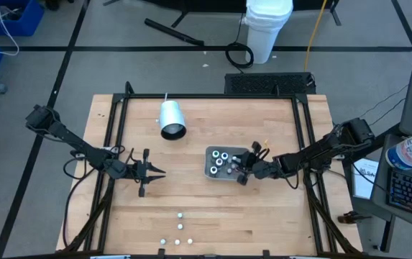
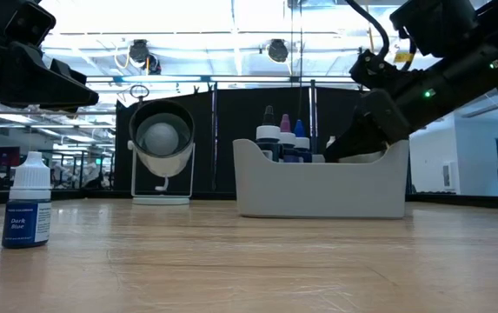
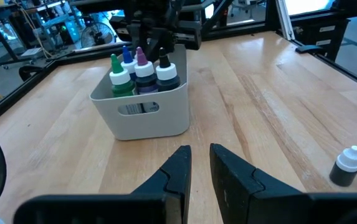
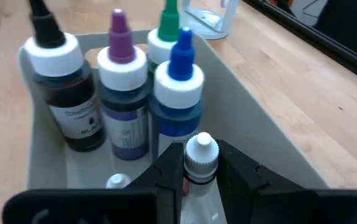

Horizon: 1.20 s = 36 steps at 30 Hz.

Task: Pick & Place food coloring
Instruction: Put the small red food coloring bottle into the white bin

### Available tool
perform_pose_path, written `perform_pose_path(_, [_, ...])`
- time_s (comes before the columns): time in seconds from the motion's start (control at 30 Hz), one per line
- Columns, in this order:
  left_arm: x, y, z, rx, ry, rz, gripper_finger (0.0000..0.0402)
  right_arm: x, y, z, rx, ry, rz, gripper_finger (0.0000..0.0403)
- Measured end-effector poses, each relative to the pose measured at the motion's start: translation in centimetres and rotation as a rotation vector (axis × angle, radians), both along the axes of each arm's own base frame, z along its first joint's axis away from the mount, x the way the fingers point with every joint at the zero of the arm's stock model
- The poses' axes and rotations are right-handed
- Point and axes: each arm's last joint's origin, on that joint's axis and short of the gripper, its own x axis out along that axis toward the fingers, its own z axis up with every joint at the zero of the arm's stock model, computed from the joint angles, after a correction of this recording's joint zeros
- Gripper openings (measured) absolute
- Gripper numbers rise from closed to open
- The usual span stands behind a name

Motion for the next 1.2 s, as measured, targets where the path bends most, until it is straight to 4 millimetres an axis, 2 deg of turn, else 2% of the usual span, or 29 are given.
perform_pose_path(0.5, [0.0, 0.0, 0.0, 0.0, 0.0, 0.001, 0.0067, 0.02, -0.02, 0.02, 0.009, -0.008, -0.006, 0.0061])
perform_pose_path(1.2, [0.0, 0.0, 0.01, -0.042, 0.001, 0.01, 0.0067, 0.08, -0.06, 0.17, 0.007, -0.031, -0.03, 0.0103])
